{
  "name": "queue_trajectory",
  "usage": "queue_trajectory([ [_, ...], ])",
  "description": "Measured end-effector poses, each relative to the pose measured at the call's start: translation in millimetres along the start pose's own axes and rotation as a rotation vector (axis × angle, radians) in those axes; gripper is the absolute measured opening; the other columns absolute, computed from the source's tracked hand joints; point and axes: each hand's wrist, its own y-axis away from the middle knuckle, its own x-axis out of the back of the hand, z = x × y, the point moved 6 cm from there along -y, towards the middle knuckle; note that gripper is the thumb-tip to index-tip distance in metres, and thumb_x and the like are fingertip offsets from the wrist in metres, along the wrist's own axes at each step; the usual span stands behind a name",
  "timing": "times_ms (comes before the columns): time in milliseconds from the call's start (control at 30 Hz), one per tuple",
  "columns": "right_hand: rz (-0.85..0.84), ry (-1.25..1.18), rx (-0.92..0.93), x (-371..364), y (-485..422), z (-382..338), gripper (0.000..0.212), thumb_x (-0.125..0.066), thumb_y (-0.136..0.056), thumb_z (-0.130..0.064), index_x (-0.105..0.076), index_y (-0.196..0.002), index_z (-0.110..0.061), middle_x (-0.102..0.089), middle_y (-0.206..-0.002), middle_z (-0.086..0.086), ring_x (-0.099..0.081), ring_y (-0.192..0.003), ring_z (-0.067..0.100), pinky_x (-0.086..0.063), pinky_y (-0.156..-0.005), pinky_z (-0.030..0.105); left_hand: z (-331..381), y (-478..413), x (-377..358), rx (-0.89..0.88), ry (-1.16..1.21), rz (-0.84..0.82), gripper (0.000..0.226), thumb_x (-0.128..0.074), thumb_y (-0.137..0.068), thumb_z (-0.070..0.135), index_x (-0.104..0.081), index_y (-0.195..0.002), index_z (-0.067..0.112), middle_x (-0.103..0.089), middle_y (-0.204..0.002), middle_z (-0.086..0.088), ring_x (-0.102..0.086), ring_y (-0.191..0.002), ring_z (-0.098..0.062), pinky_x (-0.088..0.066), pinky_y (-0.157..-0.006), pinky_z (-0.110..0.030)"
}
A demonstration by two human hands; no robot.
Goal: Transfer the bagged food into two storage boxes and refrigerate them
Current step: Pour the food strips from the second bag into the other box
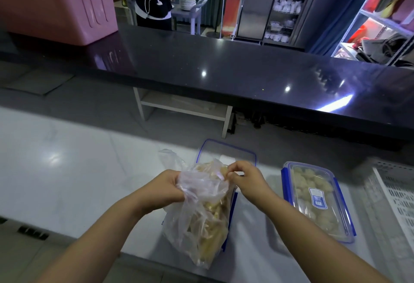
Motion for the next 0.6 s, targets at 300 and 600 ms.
queue_trajectory([
  [300, -0.142, 0.075, 0.088, -11.8, -6.8, -26.6, 0.009, -0.063, -0.088, -0.018, -0.061, -0.091, -0.026, -0.048, -0.119, -0.008, -0.047, -0.109, 0.011, -0.037, -0.088, 0.024, 1.3, -2.7, -2.8, 0.007, -0.026, -0.023, 0.039, -0.058, -0.07, -0.004, -0.075, -0.093, 0.023, -0.075, -0.086, 0.003, -0.069, -0.082, -0.011, -0.054, -0.071, -0.021],
  [600, -0.061, -0.293, 0.071, 30.1, -4.3, -43.1, 0.011, -0.055, -0.092, -0.013, -0.058, -0.081, -0.016, -0.062, -0.078, 0.002, -0.059, -0.074, 0.017, -0.053, -0.075, 0.033, 6.1, -1.2, 17.4, -0.112, 0.214, 0.374, 0.026, -0.069, -0.076, 0.003, -0.073, -0.095, 0.021, -0.075, -0.087, 0.002, -0.071, -0.079, -0.014, -0.054, -0.061, -0.019],
])
